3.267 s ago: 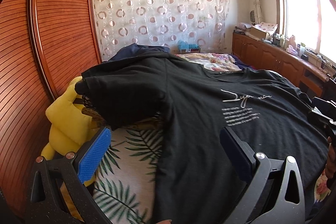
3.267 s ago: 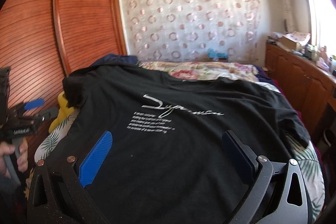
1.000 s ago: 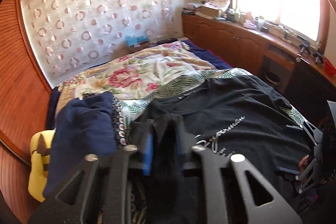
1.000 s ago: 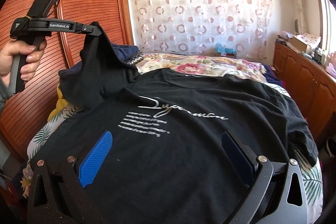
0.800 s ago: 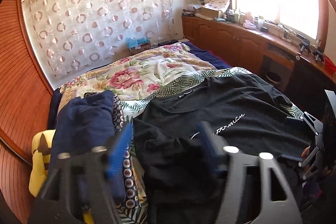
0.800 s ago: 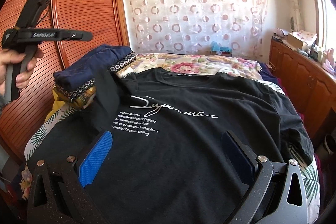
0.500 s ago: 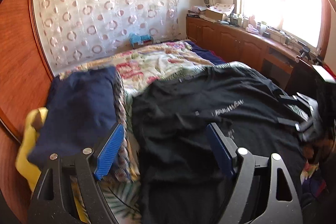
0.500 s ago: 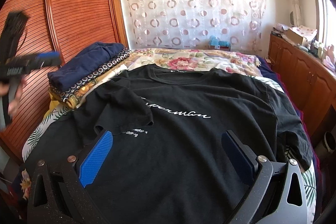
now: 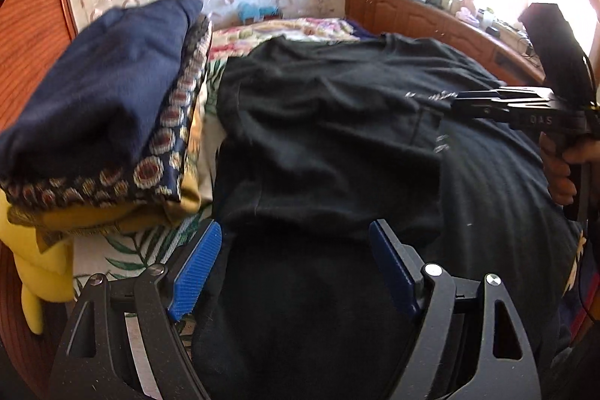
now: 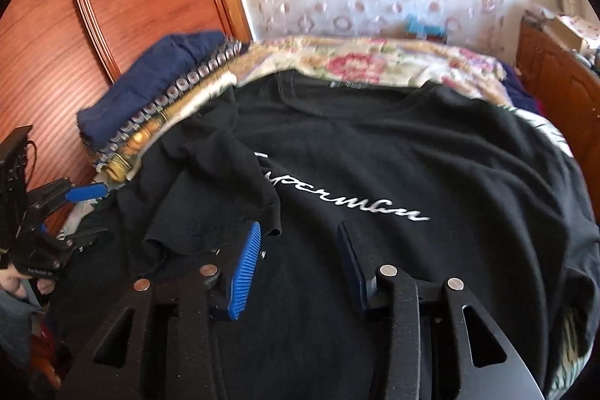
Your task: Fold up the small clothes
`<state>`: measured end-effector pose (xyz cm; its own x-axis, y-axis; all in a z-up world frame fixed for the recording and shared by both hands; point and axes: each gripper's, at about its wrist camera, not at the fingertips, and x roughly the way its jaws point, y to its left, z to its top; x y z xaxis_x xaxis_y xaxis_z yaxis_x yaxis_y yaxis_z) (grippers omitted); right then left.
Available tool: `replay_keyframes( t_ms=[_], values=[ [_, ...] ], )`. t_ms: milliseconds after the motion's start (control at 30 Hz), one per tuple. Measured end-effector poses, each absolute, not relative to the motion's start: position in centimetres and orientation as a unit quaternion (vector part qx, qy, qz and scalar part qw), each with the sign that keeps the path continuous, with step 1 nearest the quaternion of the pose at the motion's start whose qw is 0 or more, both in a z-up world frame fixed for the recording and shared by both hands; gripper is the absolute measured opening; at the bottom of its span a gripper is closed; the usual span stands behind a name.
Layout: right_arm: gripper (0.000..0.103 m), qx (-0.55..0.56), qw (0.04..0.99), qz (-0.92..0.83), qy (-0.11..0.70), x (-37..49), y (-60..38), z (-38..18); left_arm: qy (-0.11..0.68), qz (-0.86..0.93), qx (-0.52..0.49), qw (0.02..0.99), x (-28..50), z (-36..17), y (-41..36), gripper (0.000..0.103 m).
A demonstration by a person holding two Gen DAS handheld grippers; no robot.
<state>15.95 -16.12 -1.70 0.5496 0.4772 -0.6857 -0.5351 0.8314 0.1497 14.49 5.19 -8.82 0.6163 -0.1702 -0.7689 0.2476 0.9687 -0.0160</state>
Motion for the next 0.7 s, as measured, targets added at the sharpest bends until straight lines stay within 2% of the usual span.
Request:
replay_keyframes(
  t_ms=[200, 300, 367, 400, 433, 567, 700],
  values=[
    [0.041, -0.069, 0.868, 0.290, 0.397, 18.3, -13.0, -2.8, 0.429, -0.105, 0.064, 0.895, 14.4, -9.8, 4.9, 0.082],
    [0.028, -0.078, 0.863, 0.298, 0.401, 18.5, -12.0, -2.6, 0.431, -0.103, 0.070, 0.894, 14.3, -9.8, 4.5, 0.085],
    [0.015, -0.092, 0.859, 0.307, 0.398, 18.4, -11.7, -2.8, 0.432, -0.103, 0.067, 0.893, 14.6, -9.9, 4.7, 0.087],
    [0.012, -0.098, 0.858, 0.310, 0.397, 18.4, -11.3, -2.7, 0.432, -0.102, 0.067, 0.894, 14.6, -9.9, 4.7, 0.087],
    [0.002, -0.103, 0.857, 0.313, 0.395, 18.2, -11.3, -2.7, 0.432, -0.102, 0.068, 0.894, 14.6, -9.9, 4.7, 0.087],
    [0.002, -0.093, 0.885, 0.285, 0.357, 17.7, -12.8, -1.1, 0.432, -0.102, 0.067, 0.893, 14.6, -9.9, 4.6, 0.087],
    [0.002, -0.067, 0.891, 0.268, 0.360, 17.9, -14.5, -1.2, 0.432, -0.102, 0.068, 0.894, 14.6, -9.9, 4.6, 0.087]
  ],
)
